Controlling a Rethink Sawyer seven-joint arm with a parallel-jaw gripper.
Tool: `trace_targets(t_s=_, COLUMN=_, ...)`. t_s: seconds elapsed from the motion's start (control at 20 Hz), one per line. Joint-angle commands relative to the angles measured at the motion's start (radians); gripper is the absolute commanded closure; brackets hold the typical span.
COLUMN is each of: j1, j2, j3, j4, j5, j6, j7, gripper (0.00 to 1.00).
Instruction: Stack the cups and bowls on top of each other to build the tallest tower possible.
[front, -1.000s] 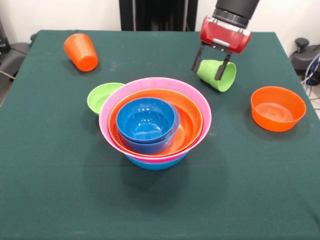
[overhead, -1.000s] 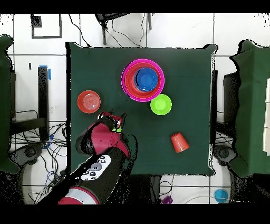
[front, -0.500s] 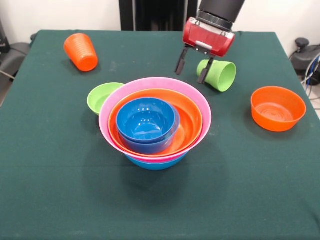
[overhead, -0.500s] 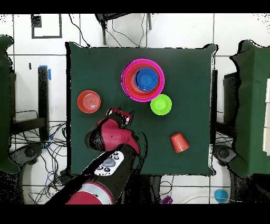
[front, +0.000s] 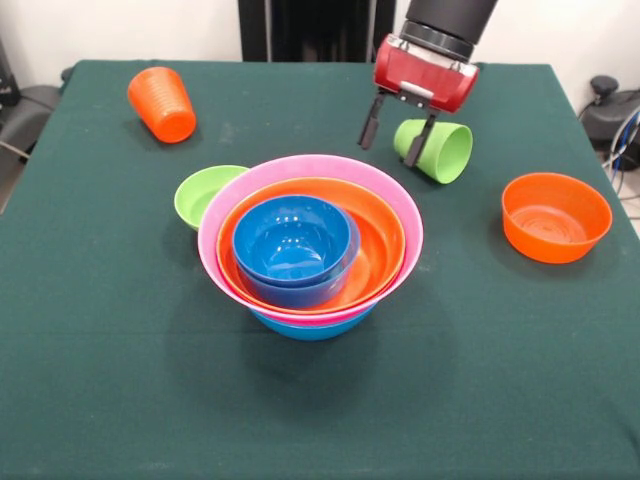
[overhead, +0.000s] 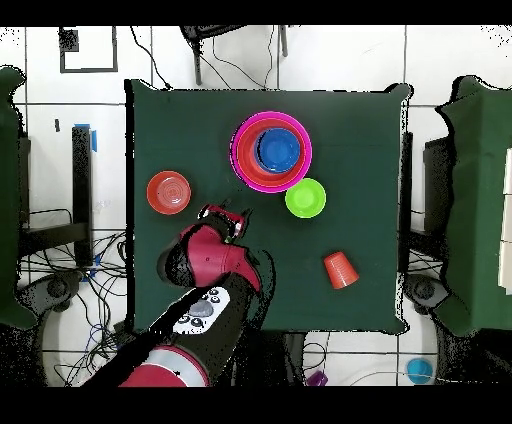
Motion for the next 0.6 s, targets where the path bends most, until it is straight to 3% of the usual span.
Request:
trace_targets(t_s=0.05, j1=0.025, j2=0.006, j3=0.102, j4=-0.029, j5=-0.007, j6=0.121, j7=0.086, gripper=0.00)
trace_targets(t_s=0.6, j1=0.063, j2=0.015, j3=0.101, j4=-0.018, j5=0.050, j6=0.085, j7=0.150, gripper=0.00)
